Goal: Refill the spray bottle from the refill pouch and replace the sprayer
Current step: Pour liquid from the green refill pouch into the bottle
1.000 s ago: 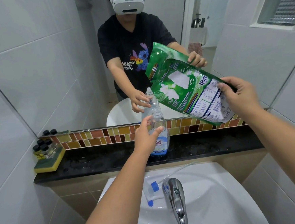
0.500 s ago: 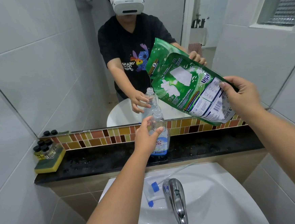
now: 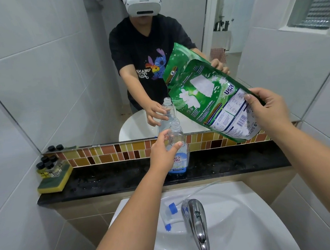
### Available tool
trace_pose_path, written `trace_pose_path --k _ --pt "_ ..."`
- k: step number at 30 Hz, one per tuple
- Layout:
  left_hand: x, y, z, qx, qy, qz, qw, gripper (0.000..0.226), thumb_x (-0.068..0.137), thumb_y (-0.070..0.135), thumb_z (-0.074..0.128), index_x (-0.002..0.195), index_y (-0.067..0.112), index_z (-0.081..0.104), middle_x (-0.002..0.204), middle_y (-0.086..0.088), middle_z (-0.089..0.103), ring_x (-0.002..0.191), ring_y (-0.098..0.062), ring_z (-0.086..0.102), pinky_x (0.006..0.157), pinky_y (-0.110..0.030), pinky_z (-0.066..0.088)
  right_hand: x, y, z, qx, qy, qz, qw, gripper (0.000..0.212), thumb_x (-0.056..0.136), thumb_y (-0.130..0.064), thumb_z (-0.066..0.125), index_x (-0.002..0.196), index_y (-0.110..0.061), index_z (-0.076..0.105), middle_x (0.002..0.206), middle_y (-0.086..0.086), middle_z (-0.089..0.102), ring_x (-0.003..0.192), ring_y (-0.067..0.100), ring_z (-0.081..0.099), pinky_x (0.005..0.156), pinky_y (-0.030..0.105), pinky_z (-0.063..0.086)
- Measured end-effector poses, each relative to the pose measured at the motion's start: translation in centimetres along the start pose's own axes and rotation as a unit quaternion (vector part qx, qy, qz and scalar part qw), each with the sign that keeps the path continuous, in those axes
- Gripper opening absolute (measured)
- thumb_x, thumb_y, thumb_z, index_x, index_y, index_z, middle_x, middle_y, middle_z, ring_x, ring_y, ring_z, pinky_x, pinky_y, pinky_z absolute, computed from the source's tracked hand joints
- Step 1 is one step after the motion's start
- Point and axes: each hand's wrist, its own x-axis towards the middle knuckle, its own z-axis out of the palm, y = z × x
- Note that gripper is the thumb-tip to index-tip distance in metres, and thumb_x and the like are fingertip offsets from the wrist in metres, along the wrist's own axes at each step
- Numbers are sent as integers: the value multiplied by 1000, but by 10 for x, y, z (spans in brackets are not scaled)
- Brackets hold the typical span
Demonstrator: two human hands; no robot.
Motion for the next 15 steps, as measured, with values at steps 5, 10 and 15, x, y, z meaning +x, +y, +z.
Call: trace_pose_path --k 5,10,15 --pt "0 0 -1 -6 -1 -2 1000 55 84 41 70 132 42 42 135 7 51 112 -7 46 63 -16 38 -10 15 5 -1 1 12 1000 15 93 -26 56 100 -28 69 91 -10 71 82 5 65 72 30 54" --pt "-2 0 -1 -8 1 -1 1000 55 84 41 70 132 41 42 134 8 52 117 -12 49 72 -23 45 -25 24 11 19 0 32 999 16 93 -29 56 92 -41 68 88 -18 71 81 2 66 67 22 55" --pt "-3 2 -1 -15 1 -2 1000 55 85 39 71 132 41 42 135 6 52 117 -13 49 73 -23 45 -32 34 14 26 5 48 999 16 93 -30 56 94 -41 68 90 -17 71 83 3 67 68 26 53"
